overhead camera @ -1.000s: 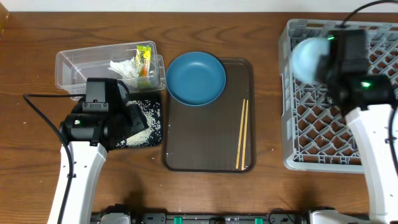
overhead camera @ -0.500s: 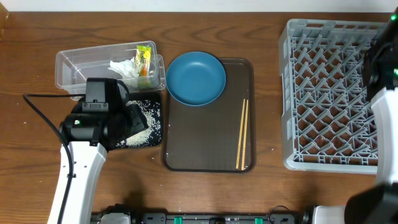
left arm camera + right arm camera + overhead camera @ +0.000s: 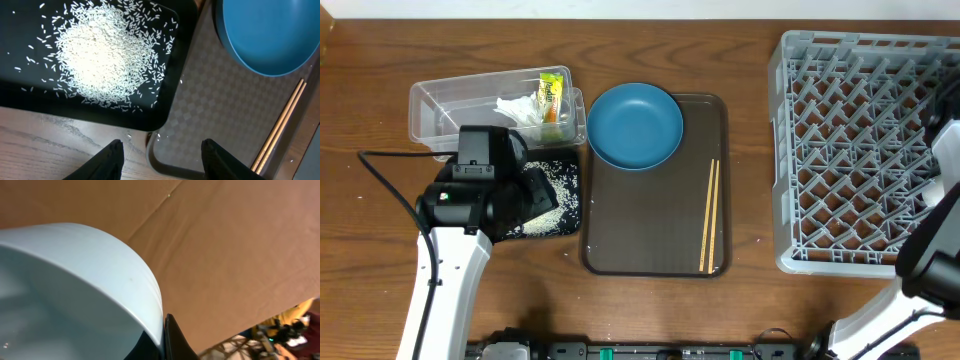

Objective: Sort waste into correct bins and load items into the dishwasher rack
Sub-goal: 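Carry the light-blue bowl into the dish rack with the right gripper, then reach the right gripper to the blue plate and grasp its rim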

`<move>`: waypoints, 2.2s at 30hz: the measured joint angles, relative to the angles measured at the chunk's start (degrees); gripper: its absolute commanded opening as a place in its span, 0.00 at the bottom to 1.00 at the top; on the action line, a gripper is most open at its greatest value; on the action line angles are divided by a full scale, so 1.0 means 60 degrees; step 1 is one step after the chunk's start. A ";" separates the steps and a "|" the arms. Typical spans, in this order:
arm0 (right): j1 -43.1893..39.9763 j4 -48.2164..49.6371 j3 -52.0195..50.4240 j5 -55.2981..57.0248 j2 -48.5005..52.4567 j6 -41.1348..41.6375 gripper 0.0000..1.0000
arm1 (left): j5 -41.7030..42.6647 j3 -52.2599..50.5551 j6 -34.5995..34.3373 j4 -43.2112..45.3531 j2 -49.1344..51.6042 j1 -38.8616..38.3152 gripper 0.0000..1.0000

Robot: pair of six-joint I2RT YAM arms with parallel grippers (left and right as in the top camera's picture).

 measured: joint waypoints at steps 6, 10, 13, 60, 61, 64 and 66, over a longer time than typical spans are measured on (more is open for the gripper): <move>-0.0226 -0.0200 0.0000 -0.0018 0.0940 0.0044 0.01 | 0.0000 0.0000 0.0000 0.0000 0.0000 0.0000 0.53; -0.0011 -0.0973 0.0000 -0.0273 0.1231 0.0335 0.06 | -0.0004 0.0000 0.0000 0.0004 0.0000 0.0000 0.53; 0.0219 -0.1741 0.0069 -0.0433 0.1213 0.0729 0.30 | 0.0000 0.0000 0.0000 0.0000 0.0000 0.0000 0.53; 0.7930 -0.5450 0.0055 -1.4254 0.0896 0.7388 0.49 | 0.0000 0.0000 0.0000 0.0000 0.0000 0.0000 0.54; 0.8036 -0.5446 0.0055 -1.4149 0.0994 0.7501 0.35 | 0.0000 0.0000 0.0000 0.0004 0.0000 0.0000 0.54; 0.8313 -0.5472 0.0047 -1.3890 0.1177 0.7861 0.03 | 0.0000 0.0000 0.0000 0.0000 0.0000 0.0000 0.54; 0.8371 -0.5424 0.0047 -1.3595 0.1180 0.8098 0.01 | 0.0000 0.0000 0.0000 0.0000 0.0000 0.0000 0.54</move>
